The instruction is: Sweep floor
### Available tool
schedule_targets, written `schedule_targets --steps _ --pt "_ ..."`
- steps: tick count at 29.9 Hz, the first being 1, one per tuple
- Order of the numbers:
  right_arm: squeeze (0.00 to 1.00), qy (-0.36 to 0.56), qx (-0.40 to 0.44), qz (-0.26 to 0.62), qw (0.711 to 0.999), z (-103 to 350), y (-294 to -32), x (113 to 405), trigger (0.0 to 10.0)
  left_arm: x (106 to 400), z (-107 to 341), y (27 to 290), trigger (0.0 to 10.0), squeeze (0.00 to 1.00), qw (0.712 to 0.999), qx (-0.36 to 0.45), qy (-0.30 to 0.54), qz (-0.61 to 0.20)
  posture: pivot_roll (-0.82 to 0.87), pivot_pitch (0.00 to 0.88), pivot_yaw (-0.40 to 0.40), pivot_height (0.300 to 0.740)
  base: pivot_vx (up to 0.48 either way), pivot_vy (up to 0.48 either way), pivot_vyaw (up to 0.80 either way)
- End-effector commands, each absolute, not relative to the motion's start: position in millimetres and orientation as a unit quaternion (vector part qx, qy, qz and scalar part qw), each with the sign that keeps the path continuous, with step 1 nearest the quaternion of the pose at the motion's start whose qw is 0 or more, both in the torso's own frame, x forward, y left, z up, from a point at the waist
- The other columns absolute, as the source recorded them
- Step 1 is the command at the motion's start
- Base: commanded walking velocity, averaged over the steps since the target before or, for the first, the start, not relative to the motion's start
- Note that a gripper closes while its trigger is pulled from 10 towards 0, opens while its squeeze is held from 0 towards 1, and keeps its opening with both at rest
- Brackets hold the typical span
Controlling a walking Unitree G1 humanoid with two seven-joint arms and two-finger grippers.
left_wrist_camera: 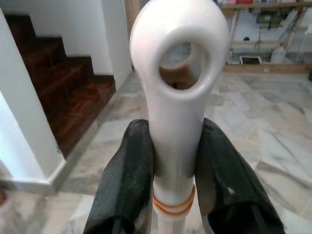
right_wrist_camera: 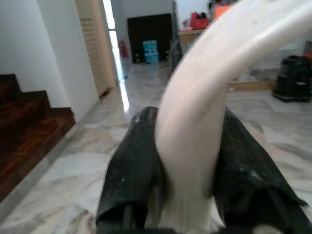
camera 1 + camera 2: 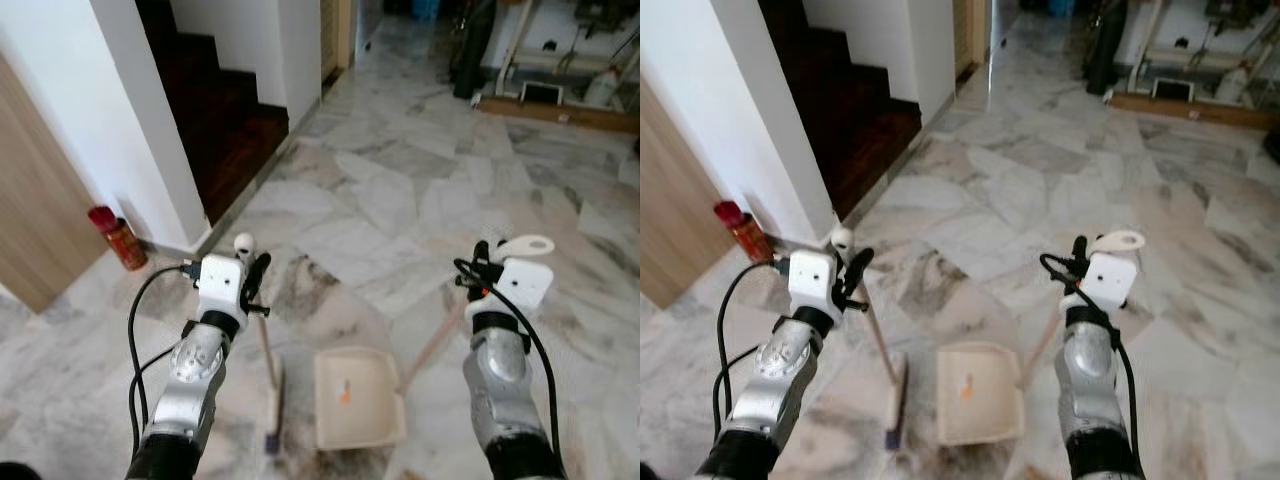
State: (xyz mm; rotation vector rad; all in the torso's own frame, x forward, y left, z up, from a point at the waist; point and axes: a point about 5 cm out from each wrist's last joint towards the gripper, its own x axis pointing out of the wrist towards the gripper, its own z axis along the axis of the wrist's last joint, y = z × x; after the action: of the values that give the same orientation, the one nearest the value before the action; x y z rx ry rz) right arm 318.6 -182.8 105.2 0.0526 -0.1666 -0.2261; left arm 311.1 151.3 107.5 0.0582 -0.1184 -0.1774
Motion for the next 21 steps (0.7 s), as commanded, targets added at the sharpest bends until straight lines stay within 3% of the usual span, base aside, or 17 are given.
schedule_targets --steps 1,6,8,15,21 --pt "0.00 -0.104 0.035 -0.117 0.987 112.9 -186.7 319.6 10.0 314.9 121.1 146.7 10.0 0.00 0.991 0.037 -0.088 -0.093 0.03 0.000 0.010 0.740 0.379 0.000 0.00" --pt "0.00 -0.107 0.018 -0.110 0.988 114.7 -187.5 319.7 10.0 314.8 120.7 146.6 10.0 0.00 0.991 0.036 -0.088 -0.089 0.03 0.000 0.003 0.740 0.372 0.000 0.00" --pt "0.00 -0.111 0.005 -0.101 0.989 115.8 -185.0 319.6 10.0 315.1 121.1 147.5 10.0 0.00 0.992 0.035 -0.091 -0.084 0.03 0.000 -0.001 0.740 0.341 0.000 0.80" --pt "0.00 -0.107 0.013 -0.102 0.989 114.4 -184.9 319.6 10.0 315.7 121.5 149.9 10.0 0.00 0.992 0.035 -0.093 -0.075 0.03 0.000 -0.008 0.740 0.000 0.000 0.64" --pt "0.00 -0.105 0.018 -0.107 0.988 114.4 -187.5 319.8 10.0 316.2 122.0 150.9 10.0 0.00 0.992 0.038 -0.094 -0.073 0.03 0.000 -0.010 0.740 0.000 0.000 0.00"
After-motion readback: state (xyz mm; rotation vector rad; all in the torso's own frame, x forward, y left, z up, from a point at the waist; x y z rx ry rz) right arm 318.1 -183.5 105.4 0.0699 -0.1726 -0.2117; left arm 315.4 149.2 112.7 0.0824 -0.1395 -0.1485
